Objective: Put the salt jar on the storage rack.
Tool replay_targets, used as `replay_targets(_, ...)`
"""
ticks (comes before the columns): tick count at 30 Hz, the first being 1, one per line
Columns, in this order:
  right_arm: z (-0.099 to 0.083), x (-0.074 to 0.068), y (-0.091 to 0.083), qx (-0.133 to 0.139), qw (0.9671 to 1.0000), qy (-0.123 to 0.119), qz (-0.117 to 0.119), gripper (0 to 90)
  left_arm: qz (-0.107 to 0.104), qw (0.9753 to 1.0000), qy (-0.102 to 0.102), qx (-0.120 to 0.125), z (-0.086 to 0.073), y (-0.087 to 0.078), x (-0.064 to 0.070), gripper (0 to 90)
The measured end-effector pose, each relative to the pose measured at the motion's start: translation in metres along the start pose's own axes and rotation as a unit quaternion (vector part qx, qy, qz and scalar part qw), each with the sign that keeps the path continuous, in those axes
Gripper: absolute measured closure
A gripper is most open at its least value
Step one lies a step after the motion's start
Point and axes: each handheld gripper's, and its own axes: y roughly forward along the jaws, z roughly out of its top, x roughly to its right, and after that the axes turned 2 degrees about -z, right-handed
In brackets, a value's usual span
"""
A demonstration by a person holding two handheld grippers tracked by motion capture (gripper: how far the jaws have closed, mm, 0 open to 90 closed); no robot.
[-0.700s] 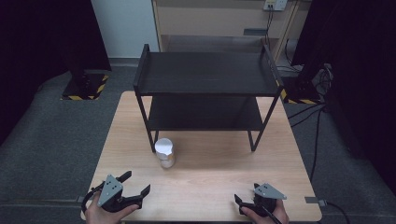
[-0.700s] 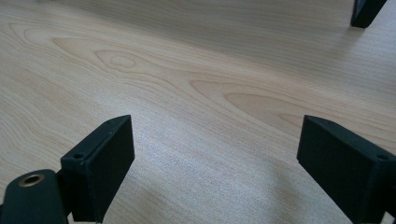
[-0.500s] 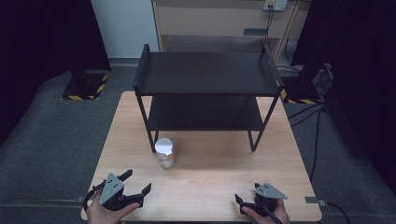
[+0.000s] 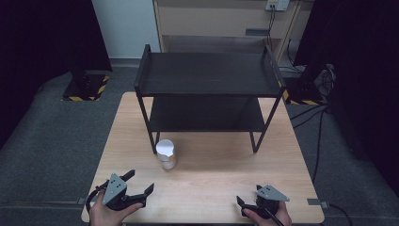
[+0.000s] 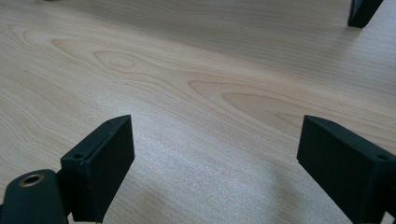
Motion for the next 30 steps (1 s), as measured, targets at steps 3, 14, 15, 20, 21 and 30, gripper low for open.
replay_targets(3,0.0,-0.001,0.0,-0.001,1.0,-0.001,0.001,11.4,-0.004,1.0,0.001,0.002,0.002,0.005,0.0,11.8)
replay_targets(14,0.0,0.001,0.001,-0.003,1.0,0.001,0.0,11.4,0.002,1.0,0.005,-0.002,0.009,0.035,0.0,11.7)
replay_targets(15,0.0,0.001,0.001,-0.003,1.0,0.002,0.0,11.4,0.003,1.0,0.004,-0.004,0.009,0.038,0.0,11.7)
replay_targets(20,0.0,0.0,0.002,-0.002,1.0,-0.002,0.002,11.4,0.009,0.9997,0.017,-0.014,0.011,0.061,0.006,11.7)
replay_targets(21,0.0,0.0,0.002,-0.003,1.0,-0.001,0.002,11.5,0.011,0.9996,0.019,-0.015,0.01,0.065,0.007,11.7)
replay_targets(30,0.0,0.002,0.001,-0.002,1.0,0.001,0.003,11.5,0.038,0.9988,0.026,-0.02,0.009,0.094,0.01,11.8)
